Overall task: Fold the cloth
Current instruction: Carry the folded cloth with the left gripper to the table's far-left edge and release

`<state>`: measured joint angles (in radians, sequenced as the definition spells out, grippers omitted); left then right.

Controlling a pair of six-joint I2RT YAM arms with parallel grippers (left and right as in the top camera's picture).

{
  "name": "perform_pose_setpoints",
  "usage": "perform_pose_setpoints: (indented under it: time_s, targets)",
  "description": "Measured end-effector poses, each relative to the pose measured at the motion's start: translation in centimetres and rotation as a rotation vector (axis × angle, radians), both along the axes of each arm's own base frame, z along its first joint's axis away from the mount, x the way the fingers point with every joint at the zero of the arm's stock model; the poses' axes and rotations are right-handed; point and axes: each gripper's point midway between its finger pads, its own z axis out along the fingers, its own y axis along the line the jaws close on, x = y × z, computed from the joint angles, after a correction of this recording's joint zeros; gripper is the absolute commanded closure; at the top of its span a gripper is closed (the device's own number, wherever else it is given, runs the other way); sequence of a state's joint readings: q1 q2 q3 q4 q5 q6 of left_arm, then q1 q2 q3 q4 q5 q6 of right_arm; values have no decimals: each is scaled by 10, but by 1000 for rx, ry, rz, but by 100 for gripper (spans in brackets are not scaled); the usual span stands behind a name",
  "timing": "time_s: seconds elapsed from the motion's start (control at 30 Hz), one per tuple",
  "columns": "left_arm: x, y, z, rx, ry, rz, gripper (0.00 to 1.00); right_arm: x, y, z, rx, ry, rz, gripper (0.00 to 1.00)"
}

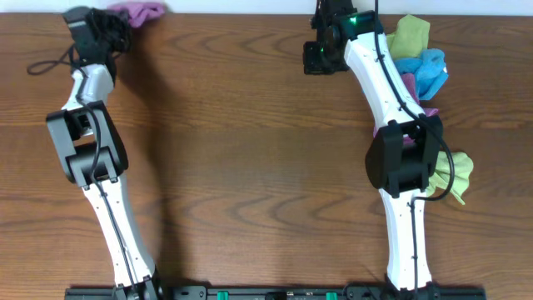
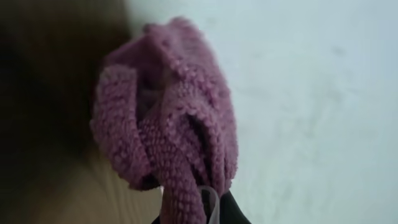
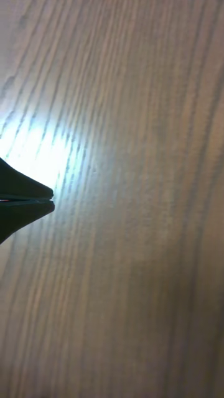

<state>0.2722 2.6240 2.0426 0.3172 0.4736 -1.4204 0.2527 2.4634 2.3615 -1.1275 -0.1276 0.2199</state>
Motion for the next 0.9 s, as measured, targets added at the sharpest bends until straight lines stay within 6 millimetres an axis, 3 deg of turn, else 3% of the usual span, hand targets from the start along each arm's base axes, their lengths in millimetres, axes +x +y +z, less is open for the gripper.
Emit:
perform_pose_setpoints:
  time_s: [0.13, 0.37, 0.63, 0.73, 0.77, 0.8, 0.83, 0.87, 0.9]
  targets:
    - [1, 3, -8, -28, 8, 25, 94, -6, -2, -2, -7, 27, 0, 99]
    - [5, 11, 11, -12, -75, 34, 94, -15, -2, -5, -16, 62, 3, 99]
    - [-8, 38, 0, -28, -28, 26, 94, -18, 6, -5, -18, 64, 19, 99]
    - [-10, 39, -4, -34, -9, 19, 92, -20, 12, -5, -18, 64, 31, 99]
    - [-11, 38, -6, -36, -2, 14, 83, -20, 13, -5, -18, 64, 33, 99]
    - [-12, 37, -9, -37, 11, 7, 55, -21, 15, -5, -18, 64, 37, 93]
    - [-13, 35, -10, -40, 16, 1, 42, -21, 16, -5, -16, 65, 35, 82]
    - [-13, 33, -11, -39, 20, -7, 20, -22, 18, -5, -16, 65, 39, 68]
    - [-13, 31, -12, -36, 21, -16, 7, -22, 18, -5, -16, 66, 36, 61]
